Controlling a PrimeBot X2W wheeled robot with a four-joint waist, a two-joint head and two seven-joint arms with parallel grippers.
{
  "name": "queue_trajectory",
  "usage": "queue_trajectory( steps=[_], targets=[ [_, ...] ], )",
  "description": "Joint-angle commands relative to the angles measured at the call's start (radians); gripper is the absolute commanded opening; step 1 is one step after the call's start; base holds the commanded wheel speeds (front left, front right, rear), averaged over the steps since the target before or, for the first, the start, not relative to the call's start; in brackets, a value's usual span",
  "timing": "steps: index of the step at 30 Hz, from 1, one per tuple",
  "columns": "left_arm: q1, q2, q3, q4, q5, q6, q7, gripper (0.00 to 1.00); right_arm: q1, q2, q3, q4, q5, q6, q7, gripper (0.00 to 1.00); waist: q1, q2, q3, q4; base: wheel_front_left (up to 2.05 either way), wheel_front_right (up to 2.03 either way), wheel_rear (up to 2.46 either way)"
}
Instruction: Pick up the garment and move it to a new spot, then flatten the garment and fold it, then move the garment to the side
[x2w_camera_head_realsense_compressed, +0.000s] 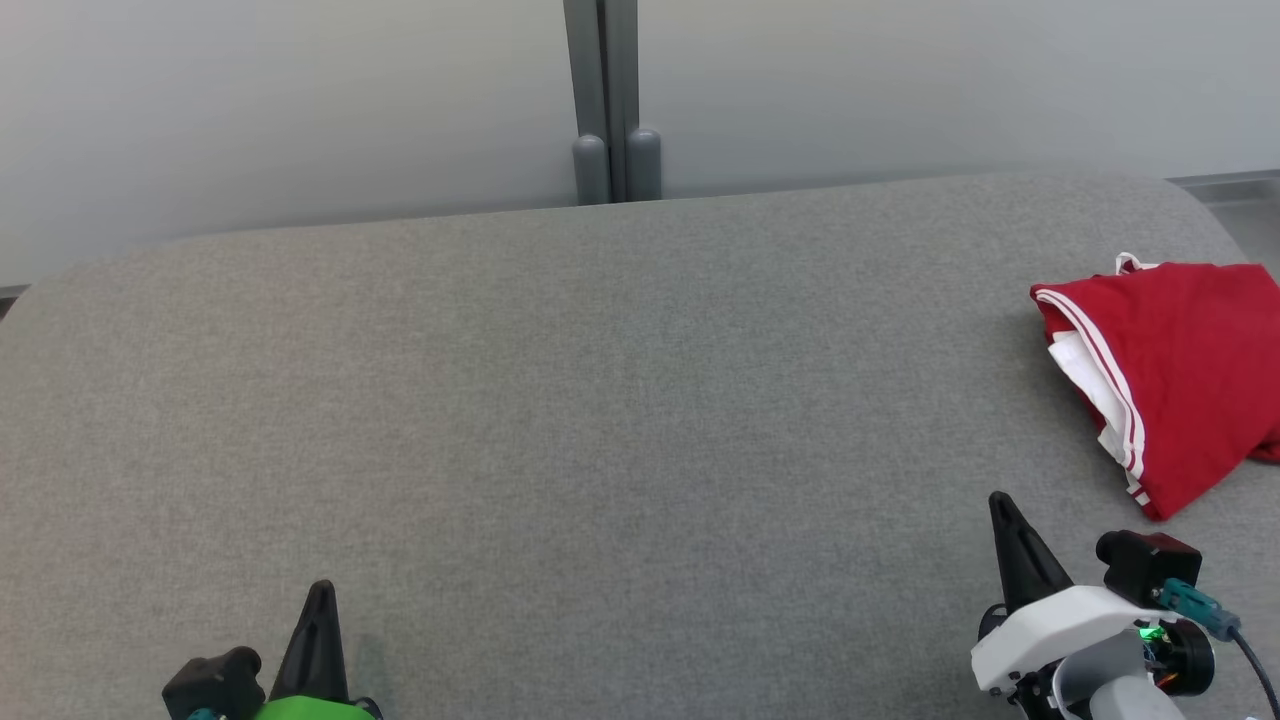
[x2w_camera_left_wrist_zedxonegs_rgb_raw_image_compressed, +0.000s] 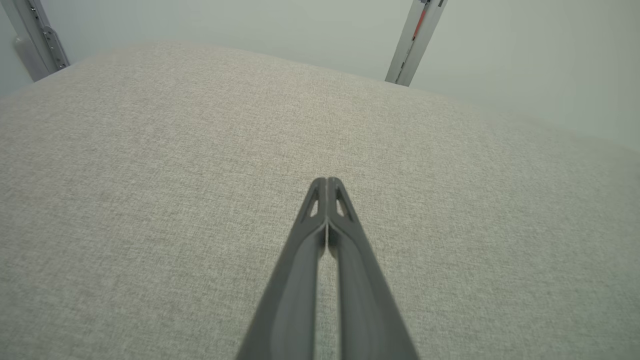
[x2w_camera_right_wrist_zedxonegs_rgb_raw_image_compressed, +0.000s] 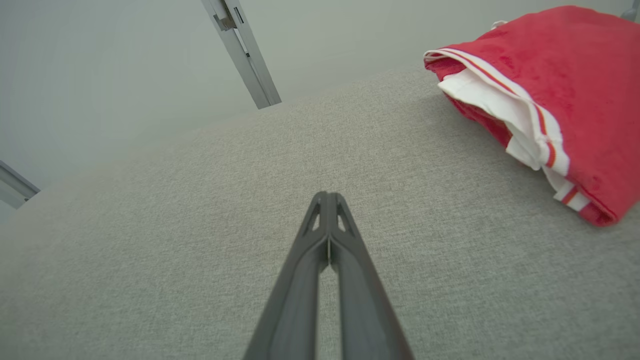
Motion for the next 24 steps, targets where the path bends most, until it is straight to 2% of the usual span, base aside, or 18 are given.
queue_trajectory(
  steps=[1,24],
  targets=[
    [-0.022,0.003,0.008,-0.020,-0.046,0.000,0.009,0.00,-0.017,-0.004,-0.006,-0.024,0.047,0.000,0.010,0.00,0.0000,0.0000,0.000,0.000,0.00,0.00,0.00],
    [-0.062,0.005,0.035,-0.053,-0.419,0.001,0.108,0.00,-0.006,-0.007,-0.028,-0.081,0.406,0.000,0.104,0.00,0.0000,0.0000,-0.002,-0.006,0.00,0.00,0.00]
  ],
)
